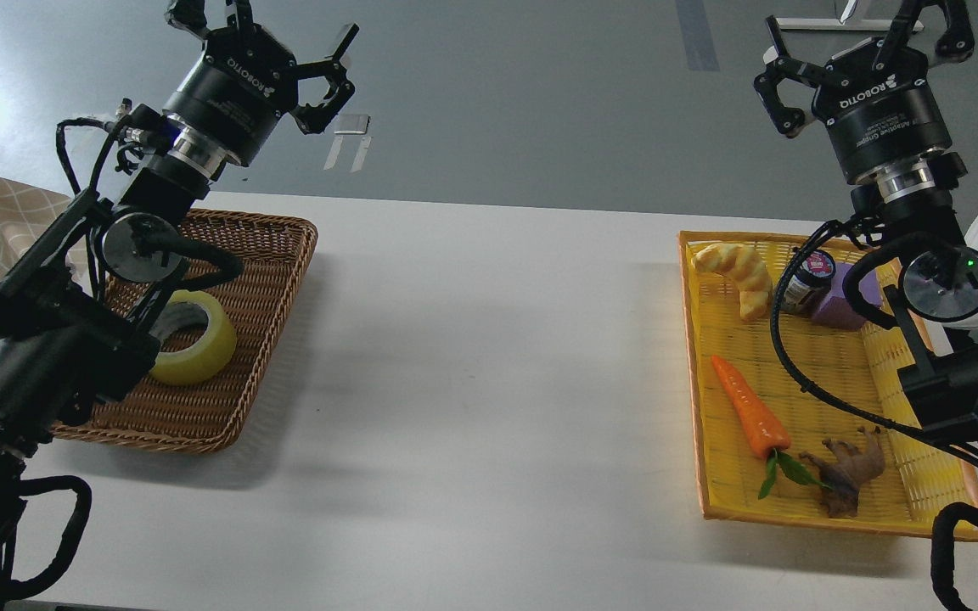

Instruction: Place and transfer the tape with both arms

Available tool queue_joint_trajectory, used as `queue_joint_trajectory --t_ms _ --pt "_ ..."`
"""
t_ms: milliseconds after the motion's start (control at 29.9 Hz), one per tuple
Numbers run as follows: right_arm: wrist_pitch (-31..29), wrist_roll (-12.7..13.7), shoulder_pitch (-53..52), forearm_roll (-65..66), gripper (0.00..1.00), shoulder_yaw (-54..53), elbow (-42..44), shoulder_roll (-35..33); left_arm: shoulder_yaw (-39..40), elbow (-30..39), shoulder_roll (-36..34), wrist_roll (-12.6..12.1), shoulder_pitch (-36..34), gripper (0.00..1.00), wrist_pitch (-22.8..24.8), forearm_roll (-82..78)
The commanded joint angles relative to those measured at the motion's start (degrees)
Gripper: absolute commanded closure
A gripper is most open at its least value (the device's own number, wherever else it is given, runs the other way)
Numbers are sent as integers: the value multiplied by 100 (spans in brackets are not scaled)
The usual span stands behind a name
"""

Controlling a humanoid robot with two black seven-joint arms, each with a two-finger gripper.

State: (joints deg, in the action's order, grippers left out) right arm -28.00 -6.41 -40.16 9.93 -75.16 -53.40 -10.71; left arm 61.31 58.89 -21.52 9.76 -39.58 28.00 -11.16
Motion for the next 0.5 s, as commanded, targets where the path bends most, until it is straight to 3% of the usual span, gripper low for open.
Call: queue_joint_trajectory --t_ms 0,468 --pt "0 -9 -80 0 0 -7 32 52 12 -18 25 0 3 2 0 0" --pt "0 -62 -71 0 0 -16 -12 122 39 -158 86 0 -32 2 0 17"
